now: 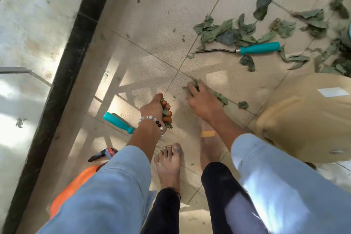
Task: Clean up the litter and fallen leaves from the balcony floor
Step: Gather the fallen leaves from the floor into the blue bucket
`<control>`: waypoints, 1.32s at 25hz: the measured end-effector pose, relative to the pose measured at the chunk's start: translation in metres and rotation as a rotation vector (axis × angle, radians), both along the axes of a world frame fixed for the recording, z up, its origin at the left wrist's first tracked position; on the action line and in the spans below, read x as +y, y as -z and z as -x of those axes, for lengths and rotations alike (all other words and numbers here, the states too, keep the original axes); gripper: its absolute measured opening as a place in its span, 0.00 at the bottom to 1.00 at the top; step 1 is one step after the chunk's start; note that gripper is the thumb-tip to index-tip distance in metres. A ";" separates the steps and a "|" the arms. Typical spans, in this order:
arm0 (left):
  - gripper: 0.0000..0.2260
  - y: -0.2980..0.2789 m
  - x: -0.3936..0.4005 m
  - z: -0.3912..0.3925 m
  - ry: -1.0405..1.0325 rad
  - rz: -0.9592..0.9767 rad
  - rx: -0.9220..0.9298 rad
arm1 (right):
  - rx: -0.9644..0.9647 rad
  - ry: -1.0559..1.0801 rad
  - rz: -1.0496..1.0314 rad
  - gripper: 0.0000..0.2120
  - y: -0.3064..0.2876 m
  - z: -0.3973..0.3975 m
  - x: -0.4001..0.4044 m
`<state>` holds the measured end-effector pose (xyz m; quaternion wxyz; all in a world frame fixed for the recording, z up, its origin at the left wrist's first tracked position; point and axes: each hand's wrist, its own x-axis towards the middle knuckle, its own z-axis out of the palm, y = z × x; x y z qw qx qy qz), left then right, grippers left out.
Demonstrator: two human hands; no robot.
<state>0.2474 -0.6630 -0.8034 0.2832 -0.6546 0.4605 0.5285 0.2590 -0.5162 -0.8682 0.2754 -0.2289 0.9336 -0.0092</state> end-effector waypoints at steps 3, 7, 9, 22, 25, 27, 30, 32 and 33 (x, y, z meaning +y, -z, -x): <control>0.18 -0.005 0.006 -0.003 0.009 -0.030 -0.001 | -0.056 0.155 0.160 0.10 0.005 0.012 0.021; 0.17 -0.018 0.025 -0.002 0.026 -0.054 0.046 | -0.489 1.421 1.001 0.10 -0.054 0.023 0.028; 0.15 -0.023 0.039 -0.001 0.040 -0.028 0.066 | -0.552 1.430 1.119 0.09 -0.086 0.009 0.014; 0.14 -0.039 0.078 0.019 -0.071 -0.386 0.113 | -0.221 0.700 0.588 0.21 -0.119 -0.031 0.028; 0.13 -0.031 0.068 0.022 0.035 -0.177 0.105 | -0.297 1.160 0.952 0.10 -0.114 -0.024 0.045; 0.13 -0.028 0.061 0.025 0.092 -0.112 0.134 | -0.113 1.318 0.722 0.09 -0.090 -0.028 0.053; 0.12 -0.020 0.052 0.027 0.178 -0.040 0.181 | -0.113 1.284 0.108 0.22 -0.046 -0.046 0.054; 0.13 -0.011 0.047 0.028 0.233 -0.015 0.194 | -0.197 1.294 0.011 0.26 -0.025 -0.047 0.050; 0.13 -0.008 0.045 0.028 0.263 -0.013 0.187 | -0.141 1.237 0.011 0.26 -0.018 -0.044 0.047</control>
